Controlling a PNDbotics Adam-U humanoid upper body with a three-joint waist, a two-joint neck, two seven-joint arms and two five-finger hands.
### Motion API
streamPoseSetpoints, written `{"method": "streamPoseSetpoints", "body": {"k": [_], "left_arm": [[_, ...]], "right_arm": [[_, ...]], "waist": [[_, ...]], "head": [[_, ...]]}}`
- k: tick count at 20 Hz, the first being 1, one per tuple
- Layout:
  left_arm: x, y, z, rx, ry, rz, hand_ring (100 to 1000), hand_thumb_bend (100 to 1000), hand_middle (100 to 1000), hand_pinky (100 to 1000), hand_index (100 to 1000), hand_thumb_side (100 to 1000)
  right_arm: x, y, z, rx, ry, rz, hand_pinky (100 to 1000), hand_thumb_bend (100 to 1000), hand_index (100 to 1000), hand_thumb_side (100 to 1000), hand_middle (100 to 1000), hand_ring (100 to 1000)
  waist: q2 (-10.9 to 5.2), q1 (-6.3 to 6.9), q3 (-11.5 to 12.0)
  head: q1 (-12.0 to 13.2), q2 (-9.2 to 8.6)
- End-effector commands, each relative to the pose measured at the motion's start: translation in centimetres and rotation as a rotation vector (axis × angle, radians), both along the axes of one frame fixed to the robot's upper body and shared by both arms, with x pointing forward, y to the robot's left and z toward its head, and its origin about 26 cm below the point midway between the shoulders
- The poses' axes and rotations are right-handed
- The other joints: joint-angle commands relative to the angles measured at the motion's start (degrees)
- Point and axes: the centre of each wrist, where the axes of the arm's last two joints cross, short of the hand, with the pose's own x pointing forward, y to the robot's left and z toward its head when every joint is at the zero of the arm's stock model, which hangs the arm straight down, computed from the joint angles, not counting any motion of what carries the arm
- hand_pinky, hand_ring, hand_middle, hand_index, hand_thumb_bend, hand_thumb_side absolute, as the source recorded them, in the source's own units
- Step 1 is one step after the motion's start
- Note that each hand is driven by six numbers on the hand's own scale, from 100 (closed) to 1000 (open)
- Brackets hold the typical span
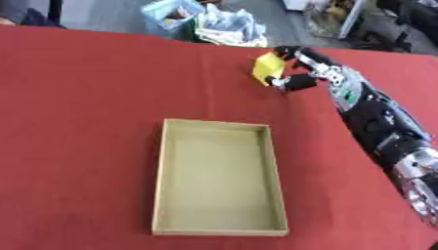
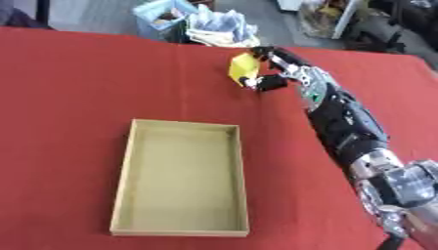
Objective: Pick up objects on the table and place them in the box.
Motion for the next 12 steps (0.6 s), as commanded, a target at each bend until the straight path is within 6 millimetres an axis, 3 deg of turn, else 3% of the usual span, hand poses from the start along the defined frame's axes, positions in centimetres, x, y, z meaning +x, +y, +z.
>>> {"method": "streamPoseSetpoints", "body": {"k": [1, 8, 12], "left_arm": [[-0.09, -0.03, 0.7, 0.01, -0.025, -0.004, 691, 100, 616, 700, 721, 812], [-0.08, -0.05, 0.7, 0.01, -0.025, -0.005, 691, 100, 616, 701, 721, 812], [-0.07, -0.06, 0.72, 0.009, -0.026, -0.005, 691, 100, 617, 702, 721, 812]], "right_arm": [[-0.07, -0.58, 1.42, -0.014, -0.052, -0.019, 767, 341, 967, 488, 838, 884], [0.04, -0.22, 1.45, -0.006, -0.156, -0.04, 738, 286, 932, 451, 738, 839], [0.07, -0.05, 1.51, -0.01, -0.206, -0.045, 721, 195, 888, 376, 621, 804]], "waist": [[-0.89, 0.47, 0.01], [-0.73, 0.5, 0.08], [-0.71, 0.49, -0.06]], "head": [[-0.28, -0.8], [-0.55, -0.88], [-0.54, -0.91]]}}
